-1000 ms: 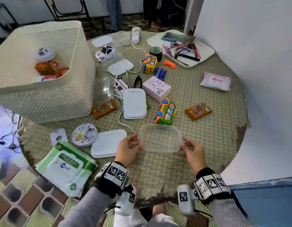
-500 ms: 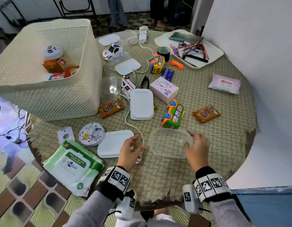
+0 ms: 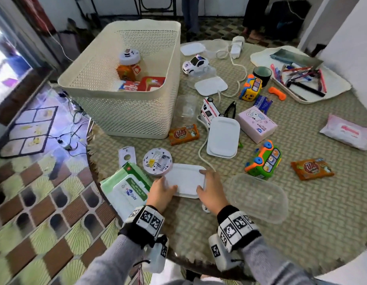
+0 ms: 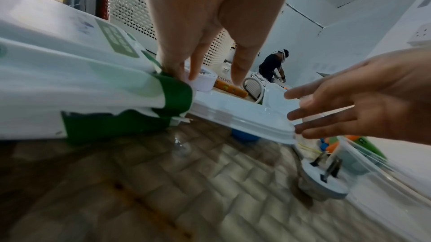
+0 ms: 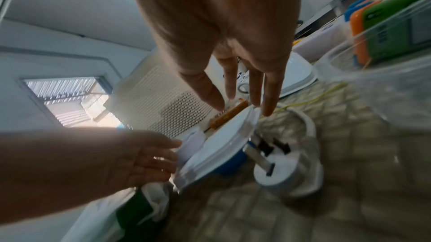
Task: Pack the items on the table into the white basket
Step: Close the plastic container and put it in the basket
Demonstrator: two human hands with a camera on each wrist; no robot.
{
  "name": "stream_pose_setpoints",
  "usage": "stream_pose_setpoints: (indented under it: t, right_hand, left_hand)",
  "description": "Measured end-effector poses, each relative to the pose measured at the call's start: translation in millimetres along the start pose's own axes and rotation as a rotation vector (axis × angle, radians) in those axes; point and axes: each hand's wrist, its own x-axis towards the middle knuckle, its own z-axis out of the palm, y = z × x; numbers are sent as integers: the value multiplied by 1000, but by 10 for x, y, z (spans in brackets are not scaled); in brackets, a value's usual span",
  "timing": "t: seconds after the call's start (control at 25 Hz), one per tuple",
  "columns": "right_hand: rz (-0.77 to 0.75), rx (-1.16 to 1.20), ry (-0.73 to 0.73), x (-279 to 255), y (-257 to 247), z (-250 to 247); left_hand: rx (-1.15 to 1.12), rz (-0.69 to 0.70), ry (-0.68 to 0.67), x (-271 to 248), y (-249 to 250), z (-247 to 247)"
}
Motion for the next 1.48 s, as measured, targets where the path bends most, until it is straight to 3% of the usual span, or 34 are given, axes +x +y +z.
stream_pose_setpoints:
  t: [0.16, 0.32, 0.56, 0.76, 1.12, 1.28, 1.48]
  right_hand:
    - [90, 111, 86, 24, -33, -18]
    - [57, 162, 226, 108, 88, -202]
    - [17, 362, 419, 37, 225, -638]
    - [-15, 494, 564, -91, 383, -981]
    - [43, 674, 628, -483, 793, -1375]
    - [164, 481, 501, -676, 1141, -1347]
    - [286, 147, 427, -844, 1421, -1210]
  left_hand:
    - [-16, -38, -50, 48, -4, 16]
    - [-95, -7, -58, 131, -18, 134]
    - [-227, 63, -118, 42, 347, 189]
    - [-360, 121, -84, -40, 689, 251]
    - [-673, 124, -121, -340, 1214, 530]
    - [-510, 222, -164, -396, 1077, 837]
    - [-108, 314, -181, -398, 858, 1096]
